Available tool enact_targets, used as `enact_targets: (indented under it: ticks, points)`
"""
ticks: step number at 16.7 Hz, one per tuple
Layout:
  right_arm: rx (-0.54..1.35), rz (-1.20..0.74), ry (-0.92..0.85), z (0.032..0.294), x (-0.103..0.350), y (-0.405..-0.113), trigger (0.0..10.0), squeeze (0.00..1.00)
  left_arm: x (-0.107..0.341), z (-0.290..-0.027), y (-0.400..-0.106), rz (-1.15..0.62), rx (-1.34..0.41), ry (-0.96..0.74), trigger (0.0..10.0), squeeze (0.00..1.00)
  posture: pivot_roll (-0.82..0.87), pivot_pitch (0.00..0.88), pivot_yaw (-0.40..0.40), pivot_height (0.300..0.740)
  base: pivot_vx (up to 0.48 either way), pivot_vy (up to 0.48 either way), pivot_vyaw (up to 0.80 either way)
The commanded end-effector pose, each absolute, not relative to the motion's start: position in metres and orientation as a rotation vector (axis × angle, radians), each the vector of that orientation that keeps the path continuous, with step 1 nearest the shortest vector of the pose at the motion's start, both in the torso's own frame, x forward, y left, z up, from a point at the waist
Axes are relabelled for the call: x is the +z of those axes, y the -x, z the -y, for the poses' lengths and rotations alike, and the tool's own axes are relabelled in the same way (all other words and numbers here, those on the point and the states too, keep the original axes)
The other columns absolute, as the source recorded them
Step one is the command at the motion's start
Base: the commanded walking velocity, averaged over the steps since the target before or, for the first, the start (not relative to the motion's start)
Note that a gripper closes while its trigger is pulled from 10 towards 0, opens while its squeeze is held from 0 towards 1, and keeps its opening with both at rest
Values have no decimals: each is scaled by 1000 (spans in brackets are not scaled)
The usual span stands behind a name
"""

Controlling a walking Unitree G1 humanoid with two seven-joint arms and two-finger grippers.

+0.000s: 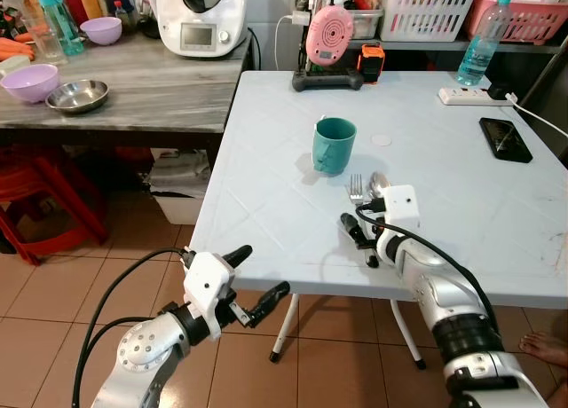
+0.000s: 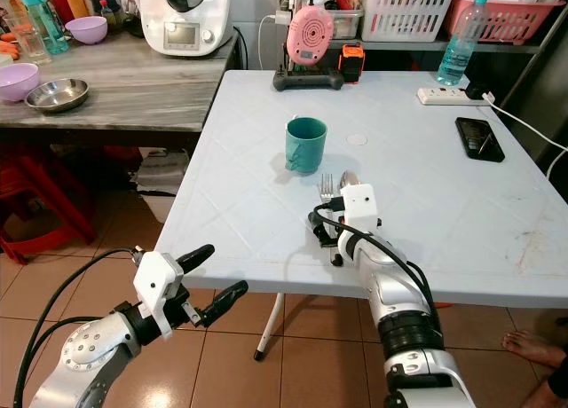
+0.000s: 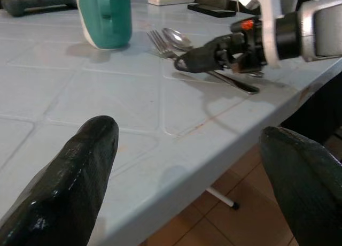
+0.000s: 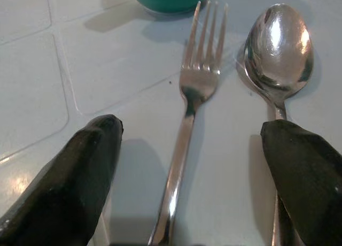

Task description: Setting the table

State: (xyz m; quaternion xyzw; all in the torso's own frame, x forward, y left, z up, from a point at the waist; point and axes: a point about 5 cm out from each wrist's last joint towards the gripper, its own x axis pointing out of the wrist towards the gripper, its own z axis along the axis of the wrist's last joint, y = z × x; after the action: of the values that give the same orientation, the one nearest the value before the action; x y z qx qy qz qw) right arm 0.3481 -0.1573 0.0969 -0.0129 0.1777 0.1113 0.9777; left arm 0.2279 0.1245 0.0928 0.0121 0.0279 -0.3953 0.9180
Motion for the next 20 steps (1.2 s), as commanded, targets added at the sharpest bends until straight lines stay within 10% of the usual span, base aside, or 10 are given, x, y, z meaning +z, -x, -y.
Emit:
enact_targets:
  ticks: [1, 3, 6, 7, 8, 9, 10, 20]
  points:
    - [247, -367, 39, 154, 95, -350, 2157, 0, 94, -125, -226, -64, -817, -39, 10000, 0, 53, 69, 6, 740, 0, 0, 0]
    - [261, -371, 50, 153, 96, -353, 0, 0, 94, -125, -225, -65, -815, -38, 10000, 0, 56, 69, 2, 740, 0, 0, 0]
    - [271, -393, 80, 155, 93, -354, 1059, 0, 93, -124, -224, -67, -815, -38, 10000, 0, 56, 69, -1, 740, 0, 0, 0]
    - [266, -404, 97, 157, 90, -352, 2392, 0, 93, -124, -224, -67, -813, -39, 10000, 0, 57, 65, -4, 740, 0, 0, 0]
    - [262, -416, 98, 158, 87, -350, 7333, 0, 93, -124, -224, -66, -812, -38, 10000, 0, 58, 64, -3, 740, 0, 0, 0]
    - [259, -420, 102, 159, 86, -349, 7333, 0, 93, -124, -224, -66, -812, -38, 10000, 0, 58, 64, -3, 740, 0, 0, 0]
    - [264, -418, 92, 158, 87, -349, 10000, 0, 93, -124, -225, -66, -812, -38, 10000, 0, 58, 64, -3, 740, 0, 0, 0]
    - [264, -371, 96, 155, 106, -356, 10000, 0, 92, -125, -225, -72, -809, -38, 10000, 0, 63, 62, -6, 740, 0, 0, 0]
